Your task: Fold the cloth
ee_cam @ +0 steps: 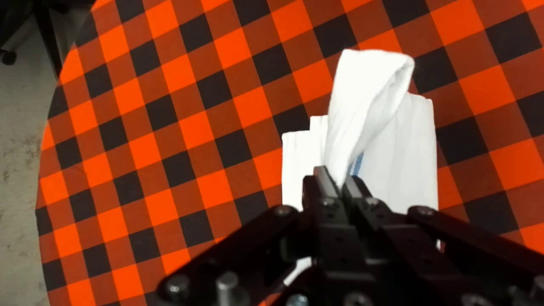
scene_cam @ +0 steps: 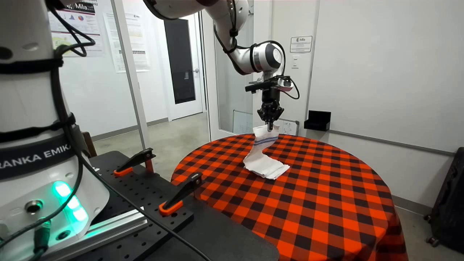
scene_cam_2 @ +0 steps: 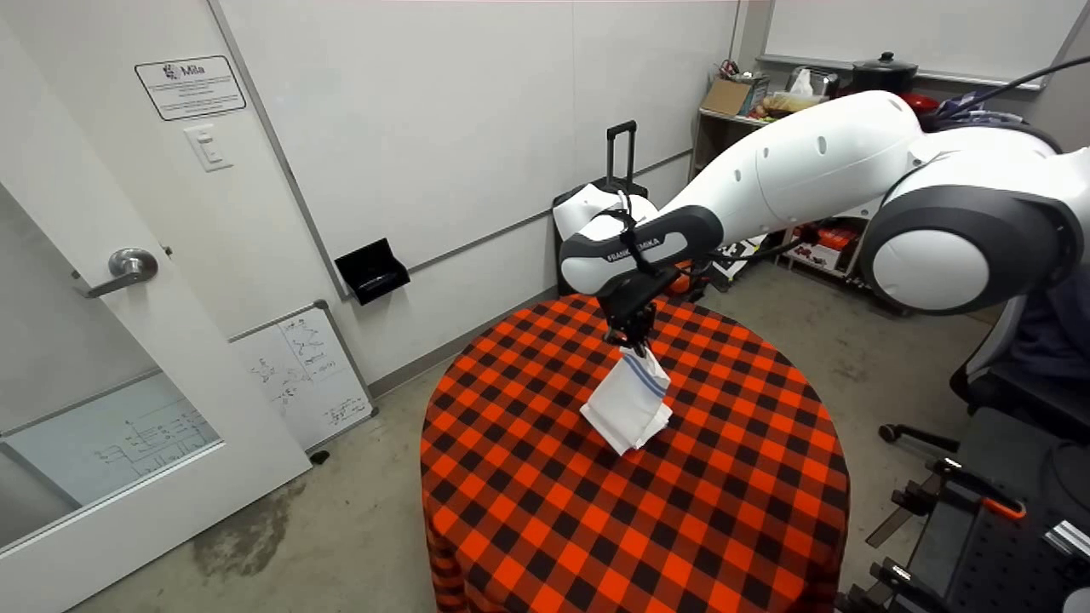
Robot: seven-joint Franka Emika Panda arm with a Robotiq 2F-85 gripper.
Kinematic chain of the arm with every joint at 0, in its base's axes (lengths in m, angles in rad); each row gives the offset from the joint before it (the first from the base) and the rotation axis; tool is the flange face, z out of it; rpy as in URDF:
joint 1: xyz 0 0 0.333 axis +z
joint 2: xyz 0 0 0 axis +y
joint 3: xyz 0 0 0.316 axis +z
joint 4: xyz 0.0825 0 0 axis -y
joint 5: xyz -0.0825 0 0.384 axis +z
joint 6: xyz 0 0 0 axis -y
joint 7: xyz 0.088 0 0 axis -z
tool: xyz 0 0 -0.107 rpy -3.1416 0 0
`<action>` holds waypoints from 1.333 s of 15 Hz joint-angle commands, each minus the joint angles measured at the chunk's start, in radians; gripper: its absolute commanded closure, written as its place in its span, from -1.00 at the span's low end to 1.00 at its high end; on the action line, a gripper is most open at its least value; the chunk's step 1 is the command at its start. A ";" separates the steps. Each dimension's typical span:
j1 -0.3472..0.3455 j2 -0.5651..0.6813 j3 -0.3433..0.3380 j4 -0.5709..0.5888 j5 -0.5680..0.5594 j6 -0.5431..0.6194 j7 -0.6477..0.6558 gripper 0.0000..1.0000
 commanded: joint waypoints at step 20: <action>-0.058 0.087 0.077 0.117 0.086 0.154 -0.148 0.98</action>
